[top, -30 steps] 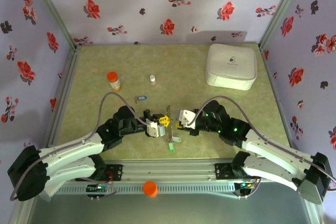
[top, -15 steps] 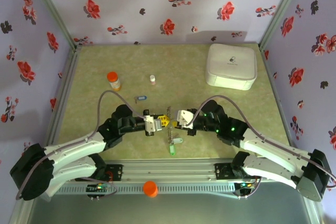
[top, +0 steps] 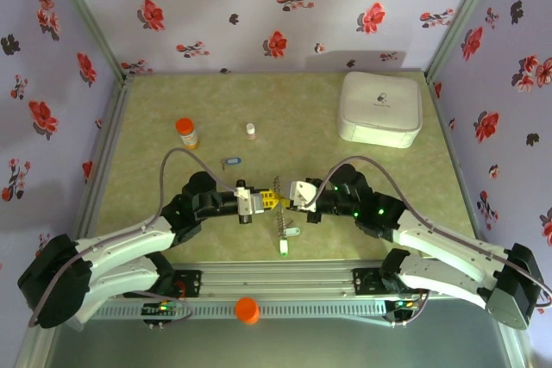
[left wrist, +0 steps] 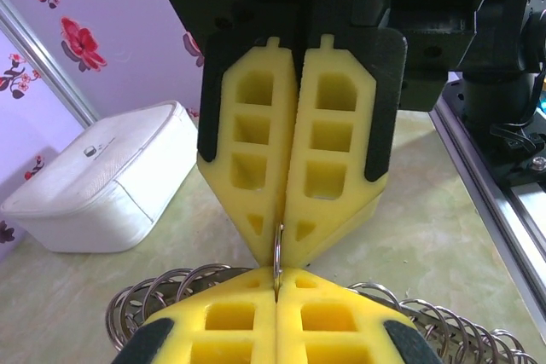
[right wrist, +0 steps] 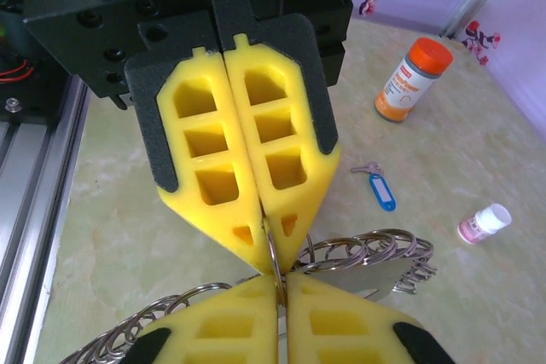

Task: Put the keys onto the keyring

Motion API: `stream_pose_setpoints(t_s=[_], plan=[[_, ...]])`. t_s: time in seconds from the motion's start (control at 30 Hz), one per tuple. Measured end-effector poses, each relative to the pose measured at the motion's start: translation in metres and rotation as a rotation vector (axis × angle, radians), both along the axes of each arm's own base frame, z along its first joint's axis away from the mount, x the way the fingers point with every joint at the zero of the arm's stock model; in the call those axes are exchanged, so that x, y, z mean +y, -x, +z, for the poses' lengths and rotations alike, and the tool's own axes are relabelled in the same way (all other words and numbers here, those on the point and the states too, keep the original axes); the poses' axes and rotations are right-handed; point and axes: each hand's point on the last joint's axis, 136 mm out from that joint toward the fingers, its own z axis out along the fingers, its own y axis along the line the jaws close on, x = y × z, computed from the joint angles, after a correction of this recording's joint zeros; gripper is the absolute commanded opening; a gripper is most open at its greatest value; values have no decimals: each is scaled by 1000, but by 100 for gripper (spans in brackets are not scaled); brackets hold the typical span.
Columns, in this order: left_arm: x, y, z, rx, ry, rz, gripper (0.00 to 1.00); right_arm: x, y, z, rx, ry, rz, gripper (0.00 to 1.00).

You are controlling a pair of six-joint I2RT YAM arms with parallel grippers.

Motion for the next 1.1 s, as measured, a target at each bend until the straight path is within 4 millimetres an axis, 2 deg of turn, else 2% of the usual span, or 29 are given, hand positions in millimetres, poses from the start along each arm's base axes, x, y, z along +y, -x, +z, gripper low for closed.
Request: stream_pose_setpoints(t_s=[0.13,0.2,0.3,0.53,0.87,1.03,1.1], plan=[[0,0,-1,2,-1,2,1,0,0,0,-1,1,1,0],[0,-1,-1,2,-2,2,7,0,0,0,1,3,1,0],[1,0,-2,4,-5,3,11,1,0,-1,15,20,4,0],[1,-1,-4,10,-14,9,13,2,0,-4,49,69,10,0],[1,-1,-10,35,-49,8,11,3,1,-10,73,139,25,0],[1,-1,-12,36,-63,6,1,3,0,-12,78,178,25,0],[2,0,-13,33,-69,3,0,2,1,-13,79,182,27,1]])
